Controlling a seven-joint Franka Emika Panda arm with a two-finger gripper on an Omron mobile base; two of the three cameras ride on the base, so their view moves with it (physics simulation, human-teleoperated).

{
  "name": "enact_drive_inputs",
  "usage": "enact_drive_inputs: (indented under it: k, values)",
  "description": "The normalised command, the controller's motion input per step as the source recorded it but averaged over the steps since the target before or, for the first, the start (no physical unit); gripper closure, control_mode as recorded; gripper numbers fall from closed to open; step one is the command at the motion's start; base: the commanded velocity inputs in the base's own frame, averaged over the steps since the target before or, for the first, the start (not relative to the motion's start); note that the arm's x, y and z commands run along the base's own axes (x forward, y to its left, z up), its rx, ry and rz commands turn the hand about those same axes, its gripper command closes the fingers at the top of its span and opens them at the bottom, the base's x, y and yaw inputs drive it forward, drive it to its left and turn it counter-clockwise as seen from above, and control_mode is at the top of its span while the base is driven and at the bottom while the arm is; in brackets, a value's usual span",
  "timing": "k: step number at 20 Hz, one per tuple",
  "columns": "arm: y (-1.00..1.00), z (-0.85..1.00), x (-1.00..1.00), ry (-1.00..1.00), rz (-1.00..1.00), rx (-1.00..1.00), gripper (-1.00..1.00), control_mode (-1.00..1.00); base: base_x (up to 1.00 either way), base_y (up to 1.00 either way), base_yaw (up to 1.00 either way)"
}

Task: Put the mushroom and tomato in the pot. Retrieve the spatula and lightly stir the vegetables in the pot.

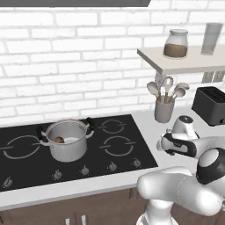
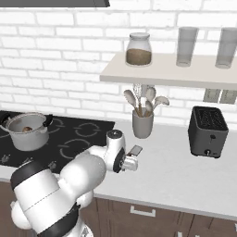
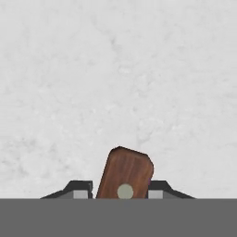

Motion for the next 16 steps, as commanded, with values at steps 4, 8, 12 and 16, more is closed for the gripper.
enact_drive_inputs:
  k: [4, 8, 12, 16]
  values:
    - [0.38, 0.66, -0.21, -0.09, -0.01, 0.00, 1.00, -1.00, 0.00, 0.00, 0.00]
    - [0.96, 1.00, -0.14, -0.08, -0.03, 0.01, 1.00, -1.00, 0.00, 0.00, 0.00]
    - [0.99, 0.99, -0.05, 0.01, -0.12, 0.11, 1.00, -1.00, 0.00, 0.00, 0.00]
    - [0.82, 0.91, -0.07, 0.03, -0.21, 0.24, 1.00, -1.00, 0.00, 0.00, 0.00]
